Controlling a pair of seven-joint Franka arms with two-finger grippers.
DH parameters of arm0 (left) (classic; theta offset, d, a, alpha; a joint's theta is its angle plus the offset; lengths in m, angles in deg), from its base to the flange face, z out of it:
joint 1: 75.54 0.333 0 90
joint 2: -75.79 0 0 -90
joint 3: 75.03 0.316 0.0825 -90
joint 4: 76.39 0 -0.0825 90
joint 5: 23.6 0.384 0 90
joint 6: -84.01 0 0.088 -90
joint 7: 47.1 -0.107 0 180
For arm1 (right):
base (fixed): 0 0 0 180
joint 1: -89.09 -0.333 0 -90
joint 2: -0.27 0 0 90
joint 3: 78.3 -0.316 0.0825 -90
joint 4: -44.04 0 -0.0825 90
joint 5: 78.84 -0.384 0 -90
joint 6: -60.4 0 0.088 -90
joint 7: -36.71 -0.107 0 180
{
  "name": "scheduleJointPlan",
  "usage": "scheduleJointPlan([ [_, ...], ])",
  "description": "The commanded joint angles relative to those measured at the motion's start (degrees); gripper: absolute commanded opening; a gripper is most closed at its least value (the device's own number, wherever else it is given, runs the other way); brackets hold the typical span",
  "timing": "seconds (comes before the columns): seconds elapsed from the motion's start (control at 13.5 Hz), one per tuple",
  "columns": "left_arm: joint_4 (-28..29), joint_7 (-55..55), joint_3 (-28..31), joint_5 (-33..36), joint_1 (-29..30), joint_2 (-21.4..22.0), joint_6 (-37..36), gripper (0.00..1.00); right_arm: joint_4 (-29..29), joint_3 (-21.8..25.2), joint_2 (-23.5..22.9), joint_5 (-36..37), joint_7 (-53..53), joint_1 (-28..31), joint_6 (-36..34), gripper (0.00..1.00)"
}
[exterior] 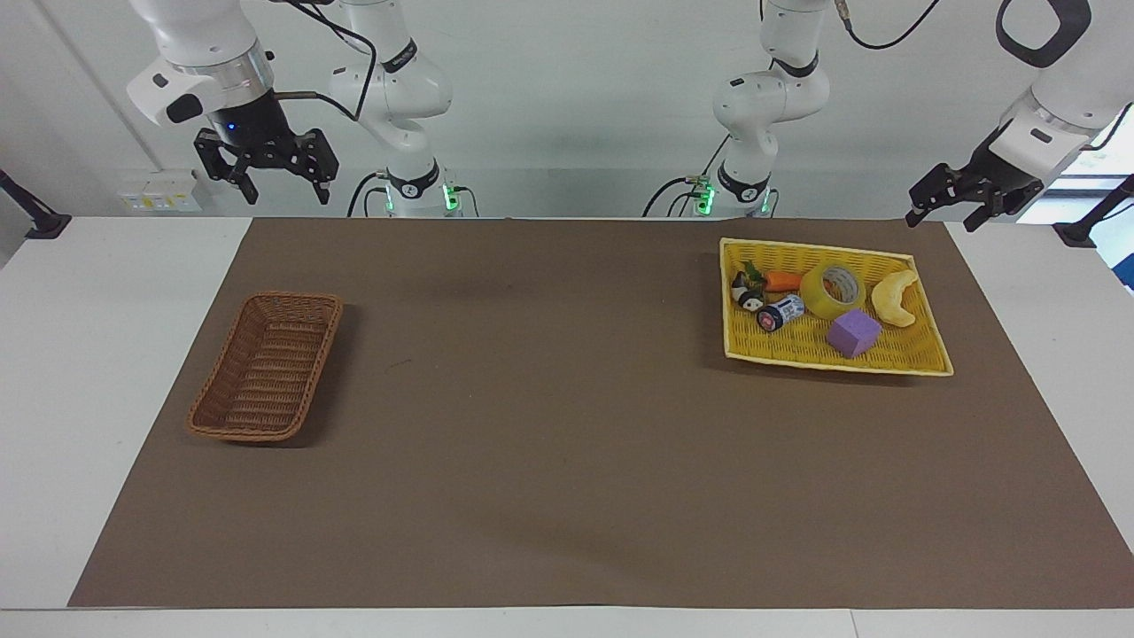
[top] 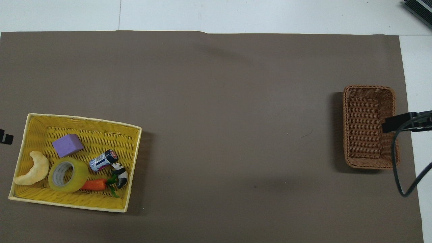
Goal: Move tape to another basket
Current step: 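Lower the left gripper into the yellow basket and grasp the tape roll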
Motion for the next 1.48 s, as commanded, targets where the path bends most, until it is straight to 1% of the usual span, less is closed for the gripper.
scheduleJointPlan([
  [0.0,5.73,-6.89,-0.37,-1.46,3.85,2.28,4.16,1.0,-1.81,-0.11,1.52,-1.21,1.5,0.73,0.53,1.0],
  [0.15,9.42,-9.89,-0.37,-1.46,6.4,2.45,7.58,1.0,-1.81,-0.11,1.52,-1.13,1.5,0.73,0.53,1.0],
  [0.3,13.63,-11.13,-0.28,-1.46,6.85,2.98,11.27,1.0,-1.81,-0.11,1.52,-1.13,1.5,0.73,0.53,1.0],
  [0.52,21.8,-11.31,-0.28,-1.46,6.76,5.17,18.56,1.0,-1.81,-0.02,1.52,-1.13,1.5,0.73,0.53,1.0],
  [0.67,28.65,-11.05,-0.28,-1.55,6.85,6.66,24.09,1.0,-1.81,0.07,1.52,-1.13,1.5,0.73,0.53,1.0],
  [0.81,37.26,-11.05,-0.28,-3.38,7.28,9.12,31.81,1.0,-1.81,0.07,1.52,-1.21,1.5,0.73,0.53,1.0],
  [0.89,39.74,-11.13,-0.28,-3.39,7.64,9.57,34.29,1.0,-1.81,0.07,1.52,-1.13,1.5,0.73,0.53,1.0],
  [0.96,41.67,-11.13,-0.28,-3.39,7.64,9.57,35.97,1.0,-1.81,0.07,1.52,-1.21,1.5,0.73,0.53,1.0],
  [1.19,45.64,-11.13,-0.37,-3.74,7.2,9.49,36.78,1.0,-1.81,0.07,1.52,-1.13,1.5,0.73,0.53,1.0],
  [1.41,47.14,-11.05,-0.28,-4.01,7.64,9.49,37.21,1.0,-1.81,0.16,1.52,-1.22,1.5,0.73,0.53,1.0],
])
